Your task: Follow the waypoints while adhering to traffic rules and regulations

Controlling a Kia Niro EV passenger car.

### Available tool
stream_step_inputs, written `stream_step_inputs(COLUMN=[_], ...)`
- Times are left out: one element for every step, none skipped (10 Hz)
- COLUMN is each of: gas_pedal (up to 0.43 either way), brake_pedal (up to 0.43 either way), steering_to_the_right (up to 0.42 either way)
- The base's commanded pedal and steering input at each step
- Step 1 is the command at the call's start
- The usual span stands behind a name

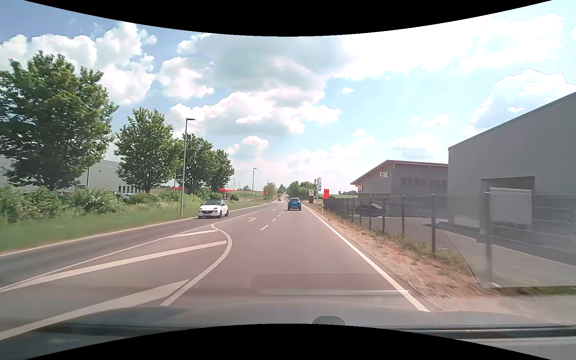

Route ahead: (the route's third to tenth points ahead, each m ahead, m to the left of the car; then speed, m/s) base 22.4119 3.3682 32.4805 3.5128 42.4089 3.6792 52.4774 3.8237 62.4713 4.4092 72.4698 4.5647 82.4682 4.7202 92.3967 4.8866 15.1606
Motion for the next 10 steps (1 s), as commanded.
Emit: stream_step_inputs(gas_pedal=[0.169,0.169,0.169,0.169,0.169,0.169,0.169,0.169,0.169,0.169], brake_pedal=[0.000,0.000,0.000,0.000,0.000,0.000,0.000,0.000,0.000,0.000], steering_to_the_right=[-0.004,-0.004,-0.004,-0.004,-0.004,-0.004,-0.004,-0.004,-0.001,0.000])
